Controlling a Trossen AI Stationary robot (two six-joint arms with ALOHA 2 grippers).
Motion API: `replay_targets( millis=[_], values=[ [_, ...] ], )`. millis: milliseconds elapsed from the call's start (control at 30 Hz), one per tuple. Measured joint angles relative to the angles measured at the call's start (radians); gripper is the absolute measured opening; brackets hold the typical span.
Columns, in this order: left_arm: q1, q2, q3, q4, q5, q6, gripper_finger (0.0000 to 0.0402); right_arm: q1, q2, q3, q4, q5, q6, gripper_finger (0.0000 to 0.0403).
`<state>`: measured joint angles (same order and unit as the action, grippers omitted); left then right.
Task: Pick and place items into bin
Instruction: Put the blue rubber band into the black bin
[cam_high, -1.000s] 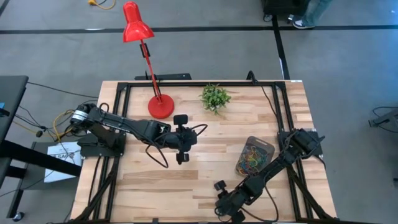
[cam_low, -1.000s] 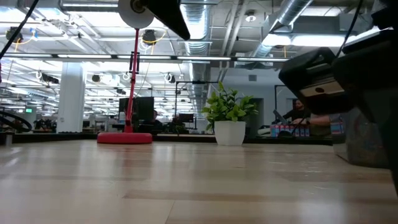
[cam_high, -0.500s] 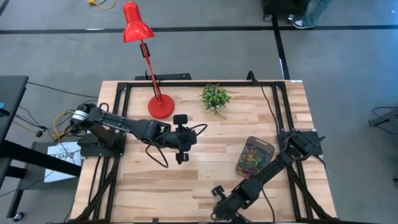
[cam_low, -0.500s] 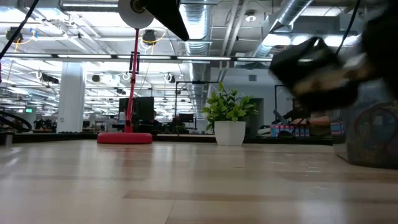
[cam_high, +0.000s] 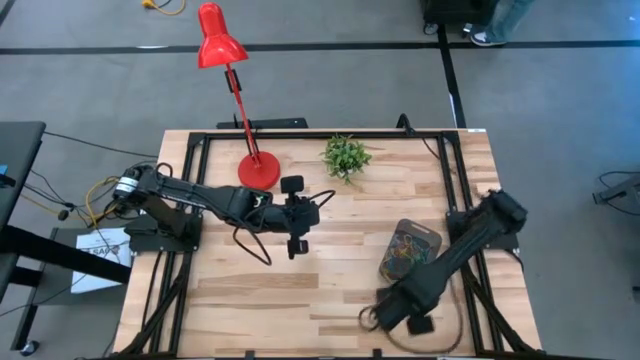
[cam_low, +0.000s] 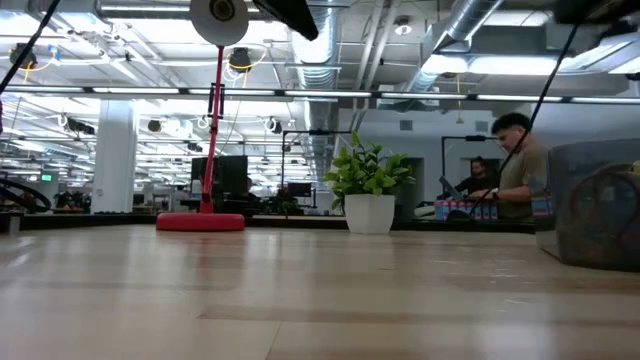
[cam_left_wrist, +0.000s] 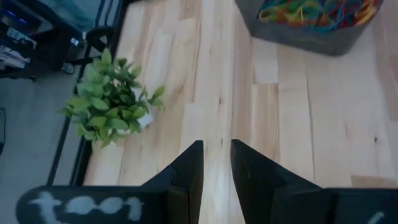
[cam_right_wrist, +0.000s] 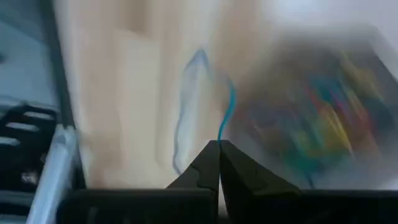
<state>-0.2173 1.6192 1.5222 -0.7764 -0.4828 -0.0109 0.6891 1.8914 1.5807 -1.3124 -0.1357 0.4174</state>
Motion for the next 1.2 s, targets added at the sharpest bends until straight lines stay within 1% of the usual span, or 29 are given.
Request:
replay_targets(
  millis=[33,167,233,333,400,533,600,667,800,867,933,1067,1200],
  values=[
    [0.0,0.0,0.006,0.006,-0.002,0.0,0.0073,0.001,-0.028,-0.002,-0.081,0.011,0.043,0.0001],
    [0.0,0.0,0.014,0.001,-0.003,0.0,0.0073,0.008,-0.135,-0.002,-0.273,0.093,0.251,0.0001],
    [0.0,0.0,0.016,0.005,-0.003,0.0,0.0073,0.011,-0.196,-0.01,-0.251,0.147,0.355,0.0001],
    [0.0,0.0,0.016,0.0,-0.003,0.0,0.0073,0.028,-0.291,-0.039,-0.266,0.306,0.549,0.0001],
    [0.0,0.0,0.016,-0.005,-0.003,0.0,0.0073,0.028,-0.341,-0.079,-0.256,0.385,0.648,0.0],
    [0.0,0.0,0.016,-0.004,-0.003,0.002,0.0073,0.016,-0.411,-0.179,-0.26,0.449,0.792,0.0],
    [0.0,0.0,0.016,-0.004,-0.002,0.002,0.0073,0.012,-0.422,-0.239,-0.247,0.448,0.839,0.0],
    [0.0,0.0,0.016,-0.004,-0.002,0.002,0.0073,0.003,-0.422,-0.293,-0.205,0.433,0.845,0.0],
    [-0.001,0.0,0.016,-0.005,-0.001,0.002,0.0073,0.004,-0.388,-0.391,-0.09,0.362,0.808,0.0],
    [0.0,0.0,0.016,-0.005,0.0,0.002,0.0073,0.003,-0.362,-0.423,-0.04,0.333,0.814,0.0],
    [0.001,0.0,0.016,-0.005,-0.002,0.007,0.0073,0.002,-0.335,-0.438,0.007,0.325,0.841,0.0],
    [0.006,0.0,0.016,-0.004,-0.021,0.016,0.0073,-0.005,-0.288,-0.438,0.04,0.329,0.883,0.0003],
    [0.014,0.0,0.016,-0.004,-0.026,0.04,0.0073,-0.017,-0.259,-0.438,0.033,0.268,0.854,0.002]
  ],
)
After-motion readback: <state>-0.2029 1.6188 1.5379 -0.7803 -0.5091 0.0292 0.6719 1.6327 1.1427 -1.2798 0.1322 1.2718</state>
